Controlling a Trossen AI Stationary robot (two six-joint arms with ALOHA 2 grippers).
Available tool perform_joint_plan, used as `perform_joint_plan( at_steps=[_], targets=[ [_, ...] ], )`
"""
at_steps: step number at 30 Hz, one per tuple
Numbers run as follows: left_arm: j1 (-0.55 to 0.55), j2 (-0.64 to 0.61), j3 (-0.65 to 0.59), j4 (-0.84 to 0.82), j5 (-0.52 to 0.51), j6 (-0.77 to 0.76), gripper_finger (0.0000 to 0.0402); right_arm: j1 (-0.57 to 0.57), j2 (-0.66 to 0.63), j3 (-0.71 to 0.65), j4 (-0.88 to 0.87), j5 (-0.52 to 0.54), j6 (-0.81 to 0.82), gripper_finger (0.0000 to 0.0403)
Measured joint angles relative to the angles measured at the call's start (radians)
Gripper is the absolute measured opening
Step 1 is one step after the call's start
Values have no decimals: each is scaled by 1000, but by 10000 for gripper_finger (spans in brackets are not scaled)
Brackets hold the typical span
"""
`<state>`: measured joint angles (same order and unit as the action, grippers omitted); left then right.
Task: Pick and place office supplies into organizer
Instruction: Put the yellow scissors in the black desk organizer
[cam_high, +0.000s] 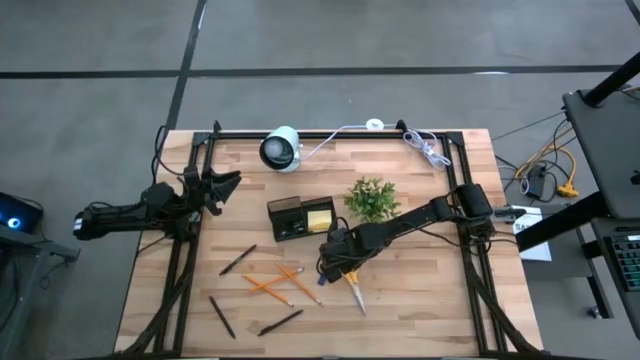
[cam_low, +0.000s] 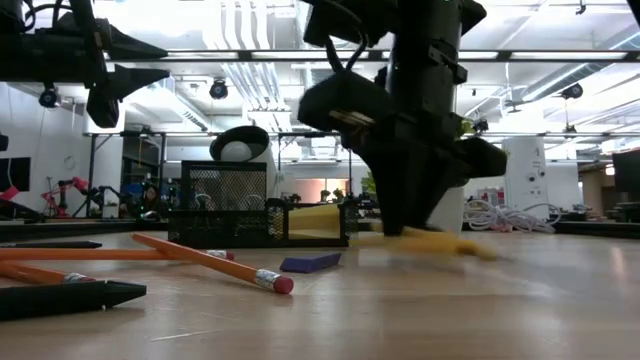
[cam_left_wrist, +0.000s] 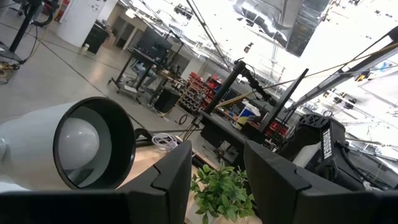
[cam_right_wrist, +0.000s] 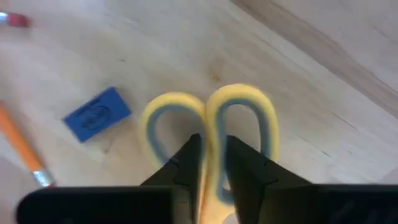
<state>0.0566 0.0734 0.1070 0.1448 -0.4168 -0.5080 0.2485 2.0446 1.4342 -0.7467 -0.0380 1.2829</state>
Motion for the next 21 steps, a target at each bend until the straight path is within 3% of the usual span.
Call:
perform_joint_plan(
  at_steps=[7, 21],
  targets=[
    [0, 0, 0, -6, 0, 0, 132, 0, -13, 2, 90, 6, -30, 12],
    [0, 0, 0, -6, 0, 0, 132, -5, -13, 3, 72, 17, -30, 12]
  ],
)
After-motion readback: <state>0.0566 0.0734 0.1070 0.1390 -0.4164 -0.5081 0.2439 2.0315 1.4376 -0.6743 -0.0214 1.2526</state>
